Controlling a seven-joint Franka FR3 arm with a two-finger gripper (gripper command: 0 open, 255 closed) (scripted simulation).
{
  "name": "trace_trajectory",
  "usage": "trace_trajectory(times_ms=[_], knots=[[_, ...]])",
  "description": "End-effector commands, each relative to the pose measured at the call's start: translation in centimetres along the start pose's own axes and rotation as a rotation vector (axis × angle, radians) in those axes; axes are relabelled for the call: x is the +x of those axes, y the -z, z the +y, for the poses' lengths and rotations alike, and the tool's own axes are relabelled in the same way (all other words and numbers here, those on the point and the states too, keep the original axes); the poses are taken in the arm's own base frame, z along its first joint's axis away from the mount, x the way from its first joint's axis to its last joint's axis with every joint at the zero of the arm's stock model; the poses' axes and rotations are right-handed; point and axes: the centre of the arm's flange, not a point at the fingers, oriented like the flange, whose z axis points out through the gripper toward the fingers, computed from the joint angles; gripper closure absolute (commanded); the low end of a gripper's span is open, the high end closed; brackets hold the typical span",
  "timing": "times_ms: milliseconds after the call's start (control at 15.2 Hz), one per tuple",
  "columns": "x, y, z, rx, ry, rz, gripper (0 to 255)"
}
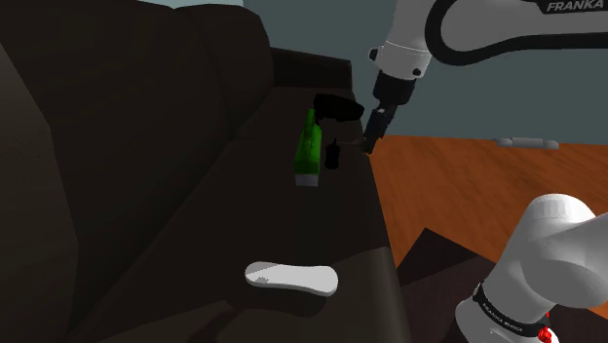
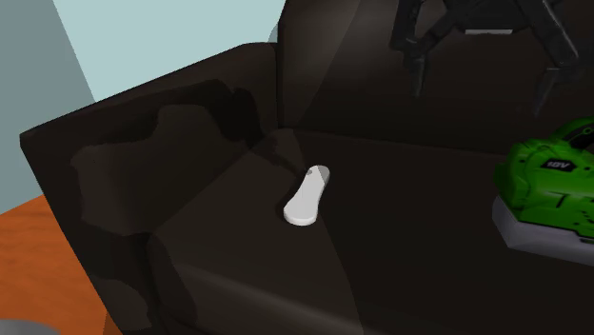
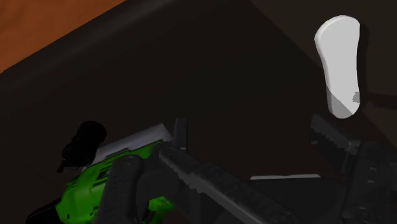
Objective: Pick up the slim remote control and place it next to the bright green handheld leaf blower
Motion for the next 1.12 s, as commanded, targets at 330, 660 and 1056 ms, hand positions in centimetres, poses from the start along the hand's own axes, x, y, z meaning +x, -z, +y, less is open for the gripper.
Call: trace_trajectory(times_ms=[330,660,1056], knots=[[3.0,-6.2,-6.4,0.005,0.104,-0.041,0],[4.6,-10.7,-11.2,0.008,0.178,-0.071,0],[6.0,-16.0,-17.0,0.013,0.267,-0.107,0]])
